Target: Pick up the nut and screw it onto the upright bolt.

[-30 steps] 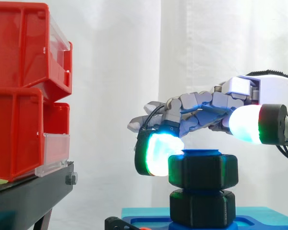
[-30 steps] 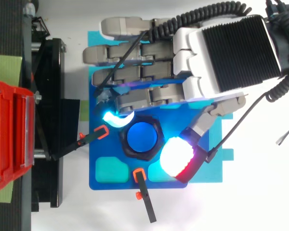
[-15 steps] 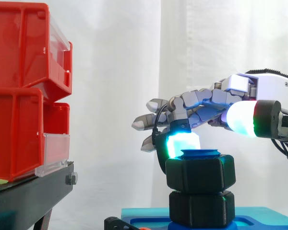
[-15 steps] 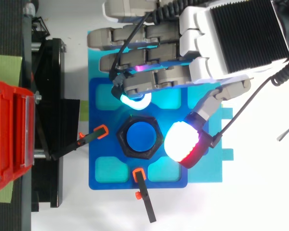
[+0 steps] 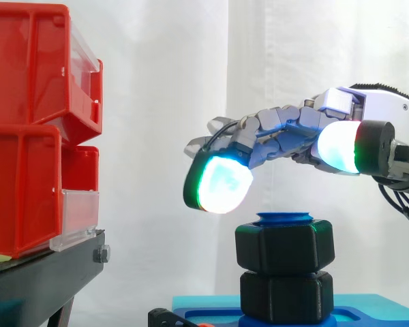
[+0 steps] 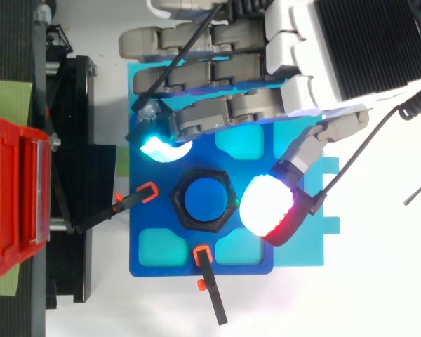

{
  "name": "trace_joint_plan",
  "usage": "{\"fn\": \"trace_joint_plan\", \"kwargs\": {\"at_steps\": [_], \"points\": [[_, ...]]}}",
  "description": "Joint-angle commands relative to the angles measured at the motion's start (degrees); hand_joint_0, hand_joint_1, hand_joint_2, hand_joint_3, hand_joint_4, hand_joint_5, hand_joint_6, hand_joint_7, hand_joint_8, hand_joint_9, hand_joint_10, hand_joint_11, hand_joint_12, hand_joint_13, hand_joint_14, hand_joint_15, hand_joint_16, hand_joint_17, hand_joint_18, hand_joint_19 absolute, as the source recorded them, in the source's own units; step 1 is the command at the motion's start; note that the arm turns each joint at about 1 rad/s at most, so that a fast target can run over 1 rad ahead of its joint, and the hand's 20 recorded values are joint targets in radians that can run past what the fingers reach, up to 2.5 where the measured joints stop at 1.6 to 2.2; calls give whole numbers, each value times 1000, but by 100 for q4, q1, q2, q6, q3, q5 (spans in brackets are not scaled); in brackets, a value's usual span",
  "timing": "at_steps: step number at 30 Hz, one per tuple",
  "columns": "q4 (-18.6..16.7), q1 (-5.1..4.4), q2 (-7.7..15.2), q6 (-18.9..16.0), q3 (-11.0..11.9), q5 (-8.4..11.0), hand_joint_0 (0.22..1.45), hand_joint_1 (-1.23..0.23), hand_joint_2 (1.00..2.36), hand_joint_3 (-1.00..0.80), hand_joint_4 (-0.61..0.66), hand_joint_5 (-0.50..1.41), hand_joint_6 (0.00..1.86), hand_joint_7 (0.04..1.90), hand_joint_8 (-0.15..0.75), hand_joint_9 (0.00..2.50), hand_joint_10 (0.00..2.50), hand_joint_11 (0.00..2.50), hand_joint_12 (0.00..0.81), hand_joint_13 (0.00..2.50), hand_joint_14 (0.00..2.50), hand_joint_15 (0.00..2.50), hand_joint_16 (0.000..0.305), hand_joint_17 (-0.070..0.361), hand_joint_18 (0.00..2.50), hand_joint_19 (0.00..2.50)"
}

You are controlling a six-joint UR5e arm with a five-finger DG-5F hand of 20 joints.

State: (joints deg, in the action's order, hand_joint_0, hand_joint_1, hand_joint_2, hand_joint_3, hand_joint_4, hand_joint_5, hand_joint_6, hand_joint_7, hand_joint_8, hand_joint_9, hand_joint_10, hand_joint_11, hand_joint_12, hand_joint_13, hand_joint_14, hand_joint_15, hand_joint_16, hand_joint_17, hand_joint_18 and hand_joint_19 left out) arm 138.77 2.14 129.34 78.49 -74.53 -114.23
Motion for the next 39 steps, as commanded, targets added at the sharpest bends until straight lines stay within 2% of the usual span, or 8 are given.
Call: {"fn": "trace_joint_plan", "kwargs": {"at_steps": [1,7,10,17,27,39], "points": [[-61,-39,4,9,0,-3,473,-179,1000,-500,184,-174,502,694,221,454,0,0,287,176,0,0,34,76,0,0],[-61,-118,4,9,0,32,463,-132,1000,-500,161,-186,501,634,196,319,0,0,294,65,0,0,37,84,0,0],[-8,-197,4,9,0,85,459,-74,1000,-500,152,-190,501,632,191,272,0,0,300,11,0,0,39,88,0,0],[212,-276,4,9,-9,182,460,-26,1000,-500,150,-188,501,626,187,243,0,0,303,0,0,0,40,91,0,0],[230,-250,4,9,-18,182,463,-24,1000,-500,171,-176,501,653,197,258,0,0,305,0,0,0,40,91,0,0],[440,-206,4,96,-18,173,472,-33,1000,-500,197,-157,502,757,208,287,0,0,301,26,0,0,38,86,0,0]]}}
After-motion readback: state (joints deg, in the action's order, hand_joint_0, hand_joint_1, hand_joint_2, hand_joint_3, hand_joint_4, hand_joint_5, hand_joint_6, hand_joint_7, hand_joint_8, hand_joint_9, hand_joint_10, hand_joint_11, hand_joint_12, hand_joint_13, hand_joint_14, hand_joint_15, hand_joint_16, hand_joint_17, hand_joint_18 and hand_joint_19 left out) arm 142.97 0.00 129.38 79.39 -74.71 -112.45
